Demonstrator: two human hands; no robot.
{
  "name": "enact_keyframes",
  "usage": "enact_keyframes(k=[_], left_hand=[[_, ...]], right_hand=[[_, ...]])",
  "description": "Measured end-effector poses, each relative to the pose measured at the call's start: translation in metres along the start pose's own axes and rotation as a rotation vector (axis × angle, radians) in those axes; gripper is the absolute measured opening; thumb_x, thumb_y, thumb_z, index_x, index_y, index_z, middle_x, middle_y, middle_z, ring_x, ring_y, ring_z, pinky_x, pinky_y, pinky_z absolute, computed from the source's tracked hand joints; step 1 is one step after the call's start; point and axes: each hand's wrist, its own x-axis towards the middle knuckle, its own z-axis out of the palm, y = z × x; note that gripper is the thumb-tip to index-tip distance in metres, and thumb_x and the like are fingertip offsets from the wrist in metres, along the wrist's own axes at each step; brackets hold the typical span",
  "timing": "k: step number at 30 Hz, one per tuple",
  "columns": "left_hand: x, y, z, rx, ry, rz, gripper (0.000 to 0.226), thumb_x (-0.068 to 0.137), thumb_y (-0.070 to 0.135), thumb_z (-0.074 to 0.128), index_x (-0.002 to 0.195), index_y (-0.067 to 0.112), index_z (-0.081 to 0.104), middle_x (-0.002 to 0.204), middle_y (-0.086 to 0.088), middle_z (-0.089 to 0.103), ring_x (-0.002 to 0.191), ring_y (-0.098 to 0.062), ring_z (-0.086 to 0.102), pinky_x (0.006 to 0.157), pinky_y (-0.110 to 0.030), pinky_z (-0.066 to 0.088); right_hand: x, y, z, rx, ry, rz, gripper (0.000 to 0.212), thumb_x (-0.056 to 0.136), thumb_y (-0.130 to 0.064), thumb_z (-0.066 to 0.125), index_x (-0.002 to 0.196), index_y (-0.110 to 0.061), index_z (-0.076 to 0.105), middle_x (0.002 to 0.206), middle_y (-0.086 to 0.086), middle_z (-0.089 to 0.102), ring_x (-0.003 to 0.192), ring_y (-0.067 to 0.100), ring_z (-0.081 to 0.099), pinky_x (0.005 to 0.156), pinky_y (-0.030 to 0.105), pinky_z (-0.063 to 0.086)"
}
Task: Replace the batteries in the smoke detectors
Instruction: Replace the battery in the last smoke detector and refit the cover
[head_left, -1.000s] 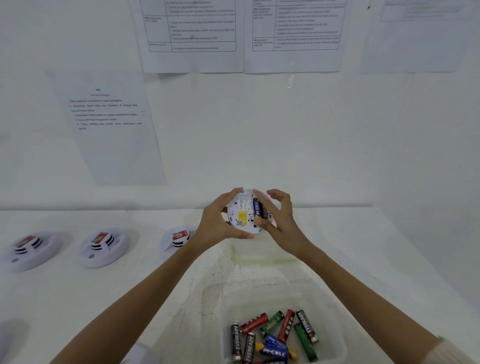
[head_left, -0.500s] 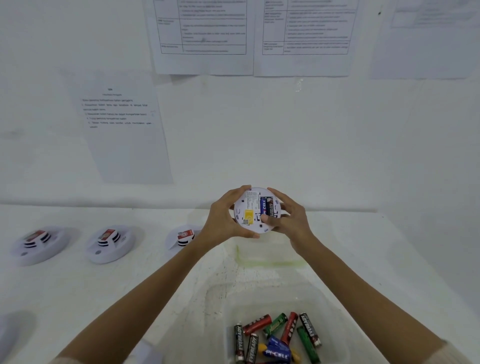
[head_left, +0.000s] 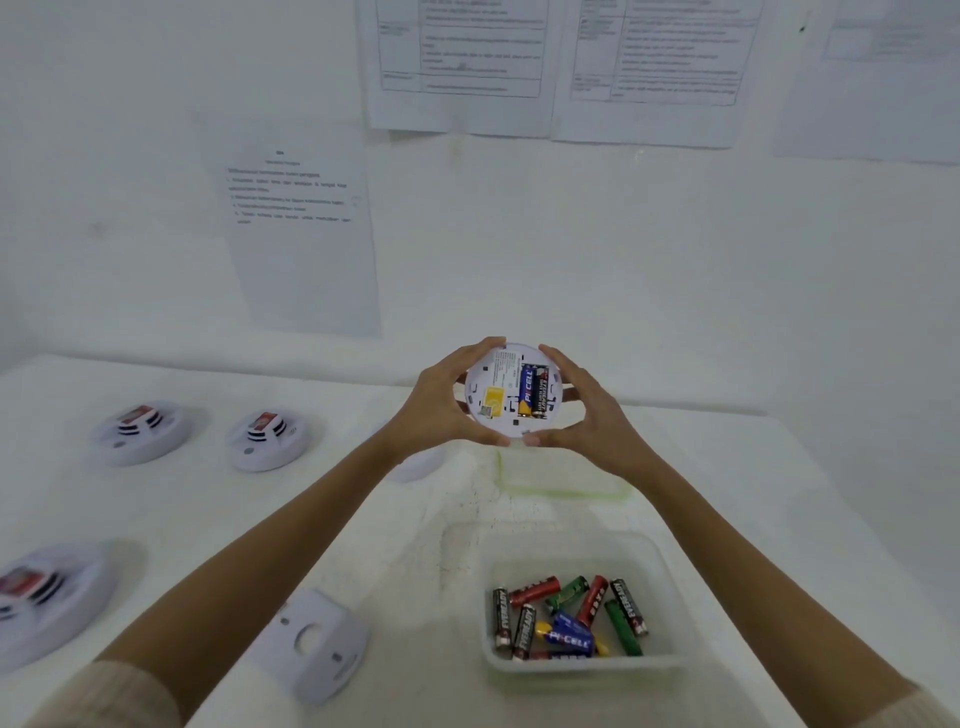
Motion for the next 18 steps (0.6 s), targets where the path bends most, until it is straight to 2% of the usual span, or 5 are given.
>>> enact_keyframes(k=[4, 6, 10, 14, 18], left_hand=[[-0.026, 0.010, -0.027, 0.047, -0.051, -0.034, 0.091, 0.048, 0.037, 0.084, 0.127, 0.038, 0.040, 0.125, 0.020, 0.050, 0.114, 0.001, 0.050, 0.080, -0.017, 0.052], [-0.043, 0.011, -0.047, 0.094, -0.075, -0.068, 0.092, 0.048, 0.040, 0.084, 0.128, 0.040, 0.038, 0.126, 0.022, 0.047, 0.114, 0.001, 0.050, 0.081, -0.016, 0.052], [-0.078, 0.008, -0.084, 0.133, -0.082, -0.130, 0.095, 0.052, 0.018, 0.090, 0.130, 0.034, 0.038, 0.124, 0.023, 0.046, 0.113, -0.002, 0.050, 0.075, -0.012, 0.052], [-0.118, 0.006, -0.115, 0.209, -0.068, -0.141, 0.095, 0.053, 0.011, 0.090, 0.132, 0.024, 0.039, 0.121, 0.019, 0.047, 0.106, 0.021, 0.043, 0.077, 0.001, 0.041], [-0.157, 0.000, -0.143, 0.192, -0.063, -0.130, 0.098, 0.049, 0.014, 0.092, 0.134, 0.018, 0.042, 0.122, 0.018, 0.047, 0.111, 0.008, 0.045, 0.078, -0.014, 0.052]], right_hand=[[-0.007, -0.025, 0.020, -0.049, -0.019, -0.034, 0.097, 0.059, -0.025, 0.087, 0.139, -0.032, 0.034, 0.120, -0.004, 0.045, 0.100, -0.001, 0.050, 0.080, 0.021, 0.050], [-0.010, -0.038, 0.038, -0.039, -0.042, -0.052, 0.097, 0.056, -0.024, 0.088, 0.138, -0.032, 0.035, 0.118, -0.005, 0.043, 0.101, -0.001, 0.049, 0.072, 0.018, 0.053], [-0.017, -0.059, 0.079, -0.031, -0.069, -0.067, 0.099, 0.052, -0.024, 0.090, 0.136, -0.033, 0.037, 0.118, -0.007, 0.041, 0.102, 0.002, 0.048, 0.067, 0.015, 0.053], [-0.026, -0.078, 0.120, -0.058, -0.096, -0.088, 0.099, 0.049, -0.029, 0.091, 0.132, -0.036, 0.038, 0.111, -0.014, 0.042, 0.103, 0.005, 0.048, 0.074, 0.015, 0.047], [-0.034, -0.095, 0.156, -0.107, -0.129, -0.100, 0.099, 0.047, -0.033, 0.091, 0.131, -0.036, 0.039, 0.116, -0.016, 0.045, 0.110, 0.009, 0.045, 0.087, 0.029, 0.047]])
